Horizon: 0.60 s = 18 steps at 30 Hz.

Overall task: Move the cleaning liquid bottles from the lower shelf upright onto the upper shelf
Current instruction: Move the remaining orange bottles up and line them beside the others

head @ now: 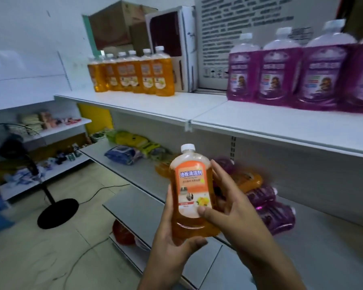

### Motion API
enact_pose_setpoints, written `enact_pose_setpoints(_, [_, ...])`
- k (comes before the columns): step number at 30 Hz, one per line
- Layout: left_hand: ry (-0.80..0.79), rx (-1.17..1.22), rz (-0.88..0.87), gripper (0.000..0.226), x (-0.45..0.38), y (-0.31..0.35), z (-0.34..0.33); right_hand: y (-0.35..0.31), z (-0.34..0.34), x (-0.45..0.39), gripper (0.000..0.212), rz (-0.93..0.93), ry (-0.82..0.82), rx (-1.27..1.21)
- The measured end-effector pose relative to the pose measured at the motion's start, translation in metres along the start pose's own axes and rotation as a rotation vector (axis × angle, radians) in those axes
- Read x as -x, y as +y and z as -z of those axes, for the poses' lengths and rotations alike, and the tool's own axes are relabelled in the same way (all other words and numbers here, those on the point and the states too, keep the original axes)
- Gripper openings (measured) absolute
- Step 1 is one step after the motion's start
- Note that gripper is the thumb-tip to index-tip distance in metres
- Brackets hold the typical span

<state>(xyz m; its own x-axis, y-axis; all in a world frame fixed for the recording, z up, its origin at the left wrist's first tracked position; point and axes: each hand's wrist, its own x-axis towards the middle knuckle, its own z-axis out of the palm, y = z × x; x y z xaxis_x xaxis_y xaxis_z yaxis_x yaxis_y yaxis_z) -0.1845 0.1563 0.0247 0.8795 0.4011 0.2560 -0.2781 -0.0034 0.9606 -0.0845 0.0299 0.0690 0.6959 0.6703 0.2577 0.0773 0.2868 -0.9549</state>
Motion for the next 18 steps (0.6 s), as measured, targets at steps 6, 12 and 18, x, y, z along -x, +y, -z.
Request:
enact_pose_setpoints(6, [0.069,-0.118,-0.039,0.103,0.002,0.015,0.089,0.019,-0.08,-0.033,0.088,0.017,-0.074,-0.055])
enact_pose_setpoints(12, [0.082,-0.21,-0.066,0.102,0.0,0.028,0.153,0.039,-0.137,-0.06,0.088,0.016,-0.086,-0.213])
enact_pose_setpoints(18, [0.051,-0.222,-0.028,0.1,-0.017,0.026,0.198,0.049,-0.161,-0.079,0.08,-0.013,-0.069,-0.173])
